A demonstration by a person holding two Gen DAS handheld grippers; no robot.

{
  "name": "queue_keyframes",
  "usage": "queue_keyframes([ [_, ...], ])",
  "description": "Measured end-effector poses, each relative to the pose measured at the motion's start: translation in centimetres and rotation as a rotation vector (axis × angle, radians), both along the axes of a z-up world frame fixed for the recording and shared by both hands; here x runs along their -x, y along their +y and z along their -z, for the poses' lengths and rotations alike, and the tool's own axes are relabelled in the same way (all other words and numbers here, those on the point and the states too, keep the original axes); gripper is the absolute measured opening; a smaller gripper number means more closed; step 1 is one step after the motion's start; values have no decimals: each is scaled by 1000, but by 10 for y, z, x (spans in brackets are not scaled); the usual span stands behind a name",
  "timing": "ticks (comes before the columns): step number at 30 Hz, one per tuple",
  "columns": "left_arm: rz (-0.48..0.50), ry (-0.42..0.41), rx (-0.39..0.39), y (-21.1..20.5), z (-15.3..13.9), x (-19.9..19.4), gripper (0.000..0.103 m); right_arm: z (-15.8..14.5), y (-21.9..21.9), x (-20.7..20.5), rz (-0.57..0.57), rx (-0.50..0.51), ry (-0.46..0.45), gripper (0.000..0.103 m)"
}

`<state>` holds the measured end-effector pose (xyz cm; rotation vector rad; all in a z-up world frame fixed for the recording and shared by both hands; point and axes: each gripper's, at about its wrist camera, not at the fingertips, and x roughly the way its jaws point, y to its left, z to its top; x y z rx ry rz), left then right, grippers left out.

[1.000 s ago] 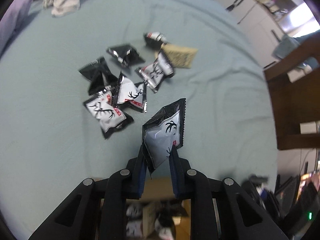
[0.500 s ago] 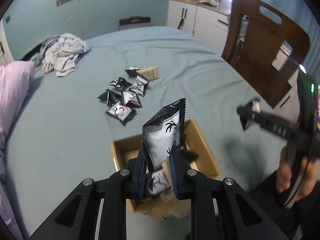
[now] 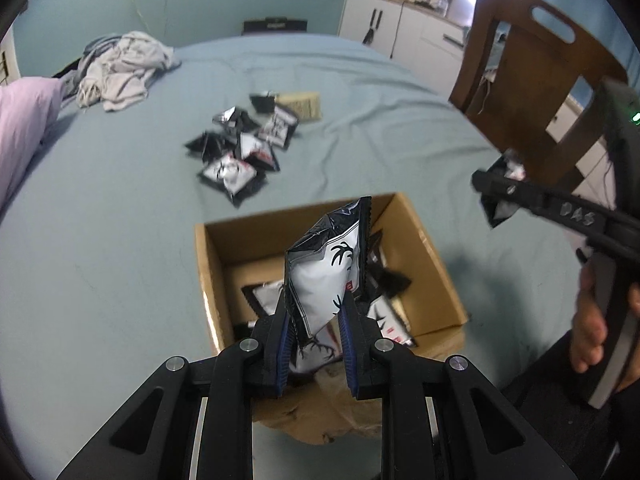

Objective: Organize snacks
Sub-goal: 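Lower the left gripper's packet into the box and open the left gripper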

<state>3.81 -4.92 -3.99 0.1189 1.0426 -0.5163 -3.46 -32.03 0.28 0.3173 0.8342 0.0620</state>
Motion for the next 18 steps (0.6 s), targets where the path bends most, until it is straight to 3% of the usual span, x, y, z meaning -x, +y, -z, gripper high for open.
queue_keyframes([
  [18, 23, 25, -96, -14, 25, 4, 22, 2, 10, -2, -41, 39, -2, 32],
])
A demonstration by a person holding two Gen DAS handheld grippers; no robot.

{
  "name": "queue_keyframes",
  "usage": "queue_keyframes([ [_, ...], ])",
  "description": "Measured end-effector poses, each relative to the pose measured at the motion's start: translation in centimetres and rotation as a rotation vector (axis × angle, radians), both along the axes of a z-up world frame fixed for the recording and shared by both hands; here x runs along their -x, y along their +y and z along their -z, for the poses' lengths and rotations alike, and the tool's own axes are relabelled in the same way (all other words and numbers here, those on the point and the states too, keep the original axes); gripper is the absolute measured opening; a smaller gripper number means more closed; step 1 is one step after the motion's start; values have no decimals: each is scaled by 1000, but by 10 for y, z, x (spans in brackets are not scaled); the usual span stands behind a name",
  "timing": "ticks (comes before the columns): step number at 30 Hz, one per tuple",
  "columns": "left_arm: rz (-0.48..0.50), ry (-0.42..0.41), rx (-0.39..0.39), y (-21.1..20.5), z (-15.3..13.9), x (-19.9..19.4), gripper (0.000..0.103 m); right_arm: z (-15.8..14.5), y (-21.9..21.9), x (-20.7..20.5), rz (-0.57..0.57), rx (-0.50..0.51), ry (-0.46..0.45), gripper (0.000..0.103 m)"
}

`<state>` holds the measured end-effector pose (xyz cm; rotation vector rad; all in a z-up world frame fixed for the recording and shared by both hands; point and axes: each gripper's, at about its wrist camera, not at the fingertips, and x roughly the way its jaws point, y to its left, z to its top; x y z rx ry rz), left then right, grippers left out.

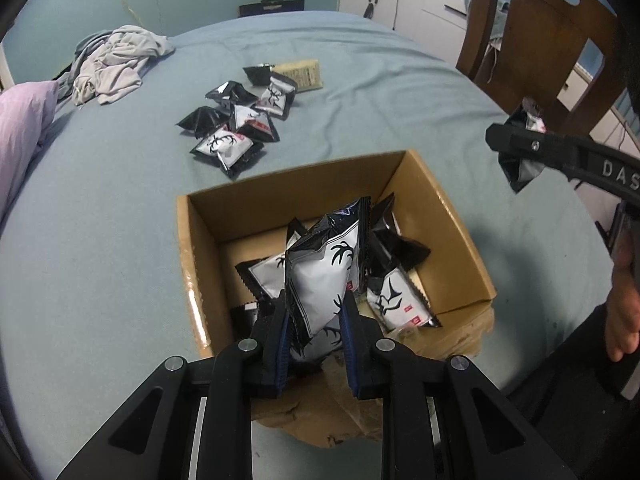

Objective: Organize snacks
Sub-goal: 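Lower the left gripper's packet into the box and open the left gripper, then lower the right gripper's white packet into the box and open it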

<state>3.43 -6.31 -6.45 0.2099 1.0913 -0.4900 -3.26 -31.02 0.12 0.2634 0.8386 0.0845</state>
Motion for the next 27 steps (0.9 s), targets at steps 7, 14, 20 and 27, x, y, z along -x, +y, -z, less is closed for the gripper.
queue_keyframes([
  [7, 2, -2, -16, -1, 3, 1, 24, 0, 3, 1, -13, 13, 2, 32],
  [14, -26, -43, 21, 5, -9, 2, 55, 0, 5, 1, -21, 19, 0, 32],
  [20, -106, -162, 59, 22, -35, 3, 77, -1, 12, 3, -50, 37, -8, 32],
  [27, -229, -292, 33, 46, -54, -3, 88, 0, 33, 5, -125, 100, -12, 32],
])
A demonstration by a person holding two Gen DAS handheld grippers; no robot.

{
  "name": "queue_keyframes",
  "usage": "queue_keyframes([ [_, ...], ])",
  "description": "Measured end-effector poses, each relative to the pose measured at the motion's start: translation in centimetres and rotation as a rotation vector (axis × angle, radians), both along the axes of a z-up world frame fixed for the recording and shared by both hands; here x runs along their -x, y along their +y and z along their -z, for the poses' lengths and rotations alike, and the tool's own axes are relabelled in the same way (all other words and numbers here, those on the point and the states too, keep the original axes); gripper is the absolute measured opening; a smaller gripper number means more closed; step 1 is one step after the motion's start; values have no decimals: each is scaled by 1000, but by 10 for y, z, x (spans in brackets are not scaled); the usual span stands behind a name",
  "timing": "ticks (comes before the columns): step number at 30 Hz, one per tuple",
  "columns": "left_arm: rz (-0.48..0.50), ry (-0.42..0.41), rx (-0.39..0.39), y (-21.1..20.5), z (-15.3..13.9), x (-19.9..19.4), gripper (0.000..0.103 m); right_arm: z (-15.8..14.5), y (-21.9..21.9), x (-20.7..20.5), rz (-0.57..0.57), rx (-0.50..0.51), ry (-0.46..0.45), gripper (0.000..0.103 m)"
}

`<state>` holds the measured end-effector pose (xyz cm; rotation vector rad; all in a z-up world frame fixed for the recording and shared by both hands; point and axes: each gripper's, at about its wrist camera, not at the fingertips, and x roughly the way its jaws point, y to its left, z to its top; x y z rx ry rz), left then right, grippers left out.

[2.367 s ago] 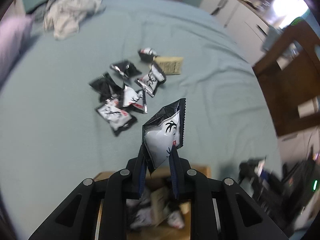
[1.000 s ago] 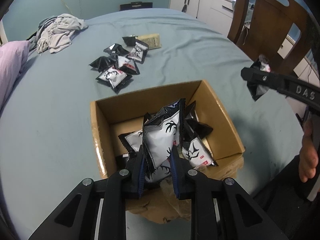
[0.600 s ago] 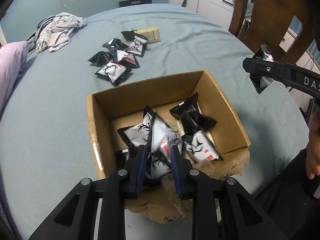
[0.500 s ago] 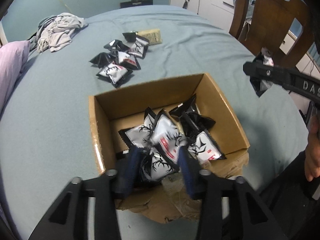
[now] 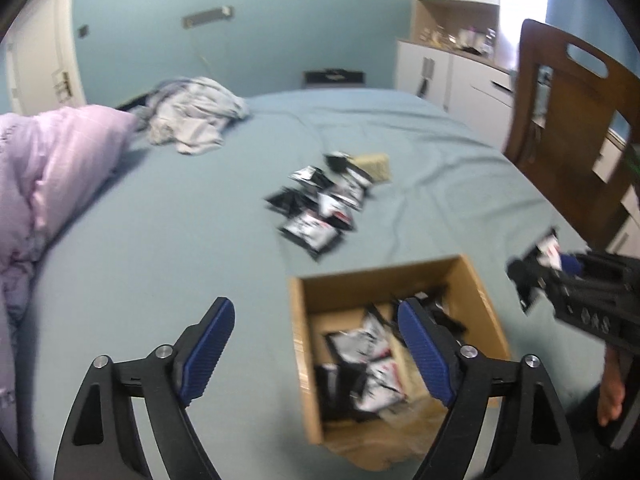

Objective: Organize snacks
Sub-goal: 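Lower the right gripper's white packet into the box and open it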

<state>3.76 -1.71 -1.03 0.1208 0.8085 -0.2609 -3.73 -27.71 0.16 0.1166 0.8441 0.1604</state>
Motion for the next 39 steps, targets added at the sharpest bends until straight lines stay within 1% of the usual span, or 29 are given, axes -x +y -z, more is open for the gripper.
queue_keyframes([
  [1, -21, -13, -17, 3, -1, -1, 91, 0, 3, 0, -14, 11, -4, 32],
  [4, -69, -31, -69, 10, 0, -7, 95, 0, 14, 2, -61, 44, -12, 32],
  [8, -115, -27, -108, 17, 4, -13, 95, 3, 22, 1, -115, 50, -5, 32],
  [12, -154, -21, -118, 25, 5, -17, 95, 6, 26, -3, -166, 33, 20, 32],
  [16, -179, -20, -111, 32, 5, -18, 95, 11, 35, -7, -220, 50, 51, 32],
  [21, -188, -16, -113, 34, 5, -18, 95, 20, 49, -16, -287, 81, 107, 32],
  [25, -188, -11, -113, 35, 6, -18, 95, 28, 54, -25, -297, 97, 166, 33],
  [30, -182, -3, -119, 33, 8, -19, 95, 28, 52, -32, -292, 72, 192, 33],
  [33, -178, 2, -121, 32, 9, -20, 95, 28, 52, -32, -302, 10, 201, 35],
  [35, -178, 2, -124, 32, 9, -20, 95, 28, 49, -29, -297, -16, 199, 39],
  [37, -179, -1, -124, 33, 9, -19, 95, 24, 44, -28, -285, -36, 177, 42],
  [39, -180, 2, -122, 33, 9, -20, 95, 19, 38, -26, -264, -65, 148, 50],
])
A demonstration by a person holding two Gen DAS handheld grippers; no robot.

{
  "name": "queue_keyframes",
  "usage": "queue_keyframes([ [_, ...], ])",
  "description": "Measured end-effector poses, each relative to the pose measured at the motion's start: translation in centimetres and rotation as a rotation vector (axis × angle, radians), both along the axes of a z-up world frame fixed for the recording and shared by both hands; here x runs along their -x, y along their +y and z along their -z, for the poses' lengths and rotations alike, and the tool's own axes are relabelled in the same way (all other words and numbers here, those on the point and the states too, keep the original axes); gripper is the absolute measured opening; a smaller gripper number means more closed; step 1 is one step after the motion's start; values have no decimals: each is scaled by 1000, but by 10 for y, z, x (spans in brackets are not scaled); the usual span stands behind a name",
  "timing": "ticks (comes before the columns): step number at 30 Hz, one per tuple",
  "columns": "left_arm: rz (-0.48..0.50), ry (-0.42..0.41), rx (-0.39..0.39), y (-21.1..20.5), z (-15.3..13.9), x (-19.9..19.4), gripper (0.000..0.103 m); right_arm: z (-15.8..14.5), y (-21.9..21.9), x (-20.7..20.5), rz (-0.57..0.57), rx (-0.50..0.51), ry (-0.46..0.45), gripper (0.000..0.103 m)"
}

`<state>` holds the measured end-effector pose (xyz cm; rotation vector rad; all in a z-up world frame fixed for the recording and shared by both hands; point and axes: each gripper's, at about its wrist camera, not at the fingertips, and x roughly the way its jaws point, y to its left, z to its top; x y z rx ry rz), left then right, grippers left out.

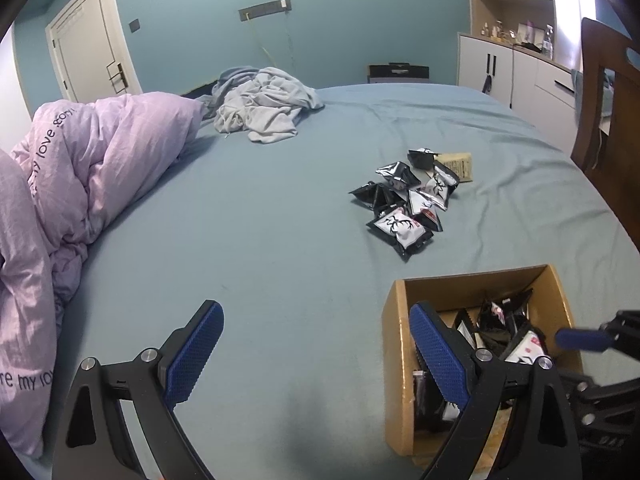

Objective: Organize snacks

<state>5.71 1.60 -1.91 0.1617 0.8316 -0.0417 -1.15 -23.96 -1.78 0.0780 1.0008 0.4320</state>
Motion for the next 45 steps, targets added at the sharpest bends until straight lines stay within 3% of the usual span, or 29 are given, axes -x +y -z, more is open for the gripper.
queue_keyframes([
  [2, -2, 1, 0, 0, 0, 0, 95, -6, -8, 2, 31, -39, -29, 60],
  [8, -3, 0, -1, 0, 0, -1, 95, -12, -33, 8, 198, -45, -89, 69],
  [13, 1, -7, -5, -1, 1, 0, 95, -21, -34, 17, 377, 235, -200, 69],
  [15, 4, -10, -9, -1, 0, 1, 96, -21, -36, 20, 442, 293, -204, 69],
  [21, 13, -17, -20, -5, -2, 2, 97, -8, -57, 17, 477, 133, -79, 69],
  [30, 22, -28, -10, -10, -7, 3, 101, 5, -81, -10, 590, 148, 50, 69],
  [37, 34, -54, 14, -14, -15, 5, 103, -2, -81, -30, 611, 138, 30, 69],
  [45, 41, -11, 30, -14, -8, -7, 103, 10, -95, -55, 581, 25, 76, 69],
])
